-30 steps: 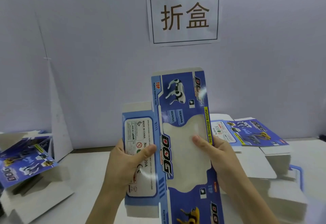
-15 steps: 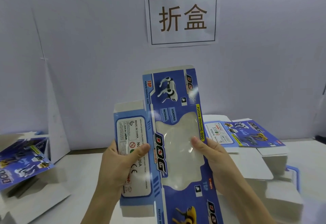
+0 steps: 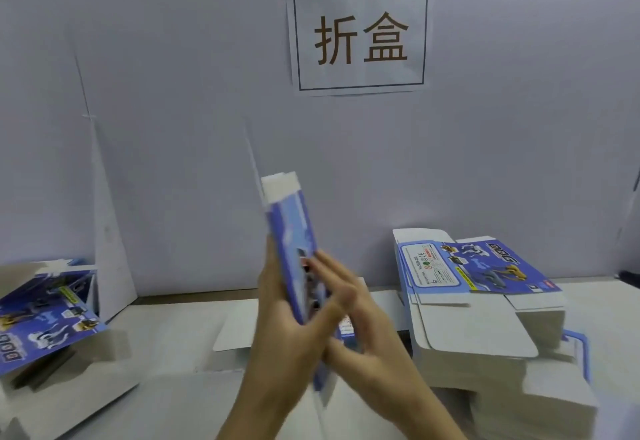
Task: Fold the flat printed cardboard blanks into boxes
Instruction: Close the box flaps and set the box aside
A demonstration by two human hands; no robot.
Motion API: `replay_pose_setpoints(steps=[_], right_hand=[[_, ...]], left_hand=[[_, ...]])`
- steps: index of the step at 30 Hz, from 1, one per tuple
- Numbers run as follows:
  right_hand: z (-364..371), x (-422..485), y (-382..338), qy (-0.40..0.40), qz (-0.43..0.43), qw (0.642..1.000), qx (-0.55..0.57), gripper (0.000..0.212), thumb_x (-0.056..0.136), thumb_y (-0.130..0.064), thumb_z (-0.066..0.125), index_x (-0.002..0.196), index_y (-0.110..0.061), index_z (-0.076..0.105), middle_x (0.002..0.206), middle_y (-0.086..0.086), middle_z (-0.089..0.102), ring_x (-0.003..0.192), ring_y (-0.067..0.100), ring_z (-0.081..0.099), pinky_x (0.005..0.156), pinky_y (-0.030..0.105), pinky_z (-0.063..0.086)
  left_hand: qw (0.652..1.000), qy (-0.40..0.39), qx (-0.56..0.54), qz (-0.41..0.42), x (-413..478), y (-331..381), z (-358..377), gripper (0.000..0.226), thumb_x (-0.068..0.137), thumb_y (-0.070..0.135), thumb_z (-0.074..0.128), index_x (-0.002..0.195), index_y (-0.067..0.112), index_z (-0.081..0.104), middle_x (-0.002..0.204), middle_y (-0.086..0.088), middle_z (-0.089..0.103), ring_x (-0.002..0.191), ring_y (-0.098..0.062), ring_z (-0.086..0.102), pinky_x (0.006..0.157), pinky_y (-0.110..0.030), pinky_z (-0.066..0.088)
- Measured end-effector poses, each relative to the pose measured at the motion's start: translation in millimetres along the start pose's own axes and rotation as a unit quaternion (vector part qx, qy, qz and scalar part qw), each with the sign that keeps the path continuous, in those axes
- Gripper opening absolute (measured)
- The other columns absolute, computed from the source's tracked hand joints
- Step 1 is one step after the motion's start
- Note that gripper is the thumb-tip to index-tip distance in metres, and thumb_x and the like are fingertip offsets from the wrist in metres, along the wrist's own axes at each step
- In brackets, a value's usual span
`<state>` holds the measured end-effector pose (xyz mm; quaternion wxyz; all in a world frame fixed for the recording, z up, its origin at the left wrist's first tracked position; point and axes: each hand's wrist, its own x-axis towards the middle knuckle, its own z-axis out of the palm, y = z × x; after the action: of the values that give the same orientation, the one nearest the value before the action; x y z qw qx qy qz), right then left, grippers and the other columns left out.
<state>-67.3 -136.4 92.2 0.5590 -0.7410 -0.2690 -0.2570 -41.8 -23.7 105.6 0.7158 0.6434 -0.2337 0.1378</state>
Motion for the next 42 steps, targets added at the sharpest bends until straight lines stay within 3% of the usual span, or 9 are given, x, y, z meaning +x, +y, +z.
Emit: replay_pose_setpoints(steps=[4, 8, 12, 17, 21, 25, 31, 35, 42], right_hand=[[-13, 3, -6, 0.038, -0.013, 0.999, -0.005, 0.052, 0.089, -0.008, 0.055, 0.132, -0.036, 0.053, 0.142, -0.024, 0.048, 0.135, -0.001, 0.039, 0.099, 0.02, 0.047], [-42, 8, -1, 0.204, 0.035, 0.978, -0.015, 0.059, 0.084, -0.035, 0.067, 0.136, -0.045, 0.04, 0.143, -0.024, 0.043, 0.133, -0.003, 0.041, 0.097, 0.015, 0.045], [-59, 7, 3, 0.133, 0.149, 0.972, 0.125, 0.087, 0.066, -0.05, 0.074, 0.142, -0.05, 0.032, 0.14, -0.015, 0.052, 0.128, 0.016, 0.054, 0.089, 0.032, 0.057], [-50, 7, 7, 0.024, 0.13, 0.978, 0.162, 0.044, 0.086, -0.035, 0.063, 0.123, -0.058, 0.051, 0.115, -0.003, 0.07, 0.101, 0.024, 0.071, 0.066, 0.033, 0.06], [-46, 8, 8, 0.005, 0.102, 0.977, 0.189, 0.05, 0.082, -0.012, 0.06, 0.125, -0.036, 0.053, 0.123, -0.001, 0.066, 0.104, 0.017, 0.068, 0.074, 0.029, 0.057], [-39, 18, 8, 0.069, 0.121, 0.956, 0.257, 0.059, 0.069, -0.037, 0.072, 0.106, 0.005, 0.054, 0.096, 0.029, 0.063, 0.069, 0.029, 0.057, 0.061, 0.036, 0.045], [-45, 10, 12, 0.067, 0.158, 0.91, 0.377, 0.073, 0.068, -0.063, 0.073, 0.123, -0.017, 0.063, 0.113, 0.016, 0.068, 0.099, 0.029, 0.069, 0.072, 0.032, 0.057], [-46, 19, 9, 0.07, 0.169, 0.91, 0.373, 0.032, 0.061, -0.019, 0.071, 0.092, -0.009, 0.075, 0.084, 0.009, 0.072, 0.073, 0.018, 0.071, 0.06, 0.027, 0.057], [-42, 9, 6, 0.07, 0.172, 0.947, 0.262, 0.06, 0.057, 0.0, 0.043, 0.111, -0.022, 0.062, 0.093, 0.0, 0.073, 0.076, 0.013, 0.071, 0.051, 0.024, 0.052]], left_hand=[[0.991, 0.096, -0.08, -0.054, 17, -4, -33, 0.042, 0.068, 0.046, 0.066, 0.104, 0.025, 0.064, 0.089, -0.001, 0.076, 0.076, -0.021, 0.074, 0.055, -0.032, 0.058], [0.987, 0.019, -0.149, -0.057, 23, -10, -58, 0.031, 0.074, 0.036, 0.066, 0.104, 0.032, 0.069, 0.096, -0.007, 0.075, 0.077, -0.026, 0.074, 0.055, -0.037, 0.059], [0.993, -0.045, -0.11, -0.023, 22, -16, -59, 0.035, 0.087, 0.032, 0.058, 0.122, 0.033, 0.058, 0.108, -0.008, 0.072, 0.095, -0.028, 0.07, 0.07, -0.036, 0.059], [0.992, -0.047, -0.103, -0.064, 30, -14, -40, 0.059, 0.073, 0.037, 0.076, 0.124, 0.02, 0.052, 0.11, -0.007, 0.071, 0.082, -0.013, 0.072, 0.062, -0.022, 0.057], [0.985, -0.007, -0.147, -0.091, 19, -7, -38, 0.052, 0.077, 0.058, 0.054, 0.115, 0.026, 0.07, 0.111, 0.003, 0.072, 0.104, -0.015, 0.068, 0.096, -0.038, 0.05], [0.973, -0.044, -0.199, -0.107, 10, 10, -22, 0.043, 0.069, 0.061, 0.04, 0.069, 0.041, 0.077, 0.078, 0.009, 0.075, 0.069, -0.009, 0.073, 0.053, -0.021, 0.055], [0.968, -0.096, -0.198, -0.122, 5, 15, -18, 0.043, 0.059, 0.064, 0.047, 0.076, 0.041, 0.078, 0.081, 0.014, 0.075, 0.074, -0.01, 0.073, 0.053, -0.02, 0.054], [0.967, -0.06, -0.216, -0.12, 5, 16, -17, 0.042, 0.054, 0.04, 0.076, 0.094, 0.025, 0.073, 0.087, 0.001, 0.076, 0.074, -0.02, 0.074, 0.05, -0.023, 0.053], [0.989, -0.049, -0.102, -0.093, 3, 8, -16, 0.046, 0.059, 0.016, 0.049, 0.102, 0.029, 0.058, 0.087, 0.004, 0.071, 0.078, -0.014, 0.07, 0.056, -0.022, 0.053]])
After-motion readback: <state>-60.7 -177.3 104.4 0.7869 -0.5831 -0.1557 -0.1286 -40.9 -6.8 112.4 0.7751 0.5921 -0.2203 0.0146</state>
